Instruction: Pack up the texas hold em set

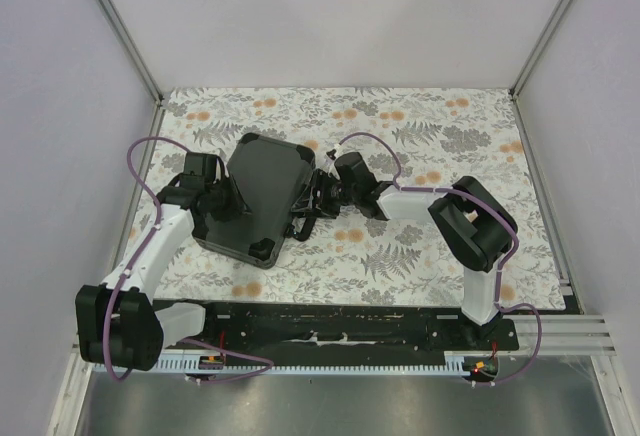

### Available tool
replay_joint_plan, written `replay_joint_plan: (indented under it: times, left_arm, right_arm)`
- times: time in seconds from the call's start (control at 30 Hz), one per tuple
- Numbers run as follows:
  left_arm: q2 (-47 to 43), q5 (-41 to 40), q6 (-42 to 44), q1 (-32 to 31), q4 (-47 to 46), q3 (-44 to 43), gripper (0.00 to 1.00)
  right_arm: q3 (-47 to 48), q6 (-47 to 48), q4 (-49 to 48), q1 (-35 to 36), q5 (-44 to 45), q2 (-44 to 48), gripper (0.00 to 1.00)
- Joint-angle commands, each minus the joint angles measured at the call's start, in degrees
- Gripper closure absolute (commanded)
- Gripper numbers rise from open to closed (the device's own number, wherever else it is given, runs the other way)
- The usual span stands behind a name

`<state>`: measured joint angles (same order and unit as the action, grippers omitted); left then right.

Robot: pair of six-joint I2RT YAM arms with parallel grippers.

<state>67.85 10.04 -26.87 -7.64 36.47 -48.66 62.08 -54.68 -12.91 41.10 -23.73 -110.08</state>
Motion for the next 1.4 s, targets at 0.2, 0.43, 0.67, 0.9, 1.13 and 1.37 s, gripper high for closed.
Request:
replay_joint_plan:
  times: [0.2,0.43,0.67,0.9,1.13,1.37]
  left_arm:
    - [2.5,-1.9,2.6,-0.6,2.3,2.1,0.75]
    - [3.1,-1.7,2.5,-0.9,2.0,2.3,0.76]
    - [1.8,-2.0,3.1,-0.9,3.3,-1.2,0.75]
    - [3.2,-3.2,4.9,-0.9,6.9,-12.2,0.68]
    - [5.8,-6.0,5.8,-0.9,7.7,-21.3,0.50]
    - [9.2,-14.0,6.9,0.0,8.0,-23.1,0.33]
  right_arm:
    - [3.6,-1.8,-6.8,2.3,-0.8,3.0,0.61]
    - [4.7,-1.1,-4.5,2.5,0.2,3.1,0.65]
    - [4.4,1.8,3.8,2.5,5.5,9.7,0.67]
    - [6.2,4.4,21.9,2.7,16.1,13.7,0.69]
    - [8.9,4.7,30.2,3.5,17.8,7.3,0.73]
    - [14.7,7.7,31.0,4.2,16.7,1.5,0.72]
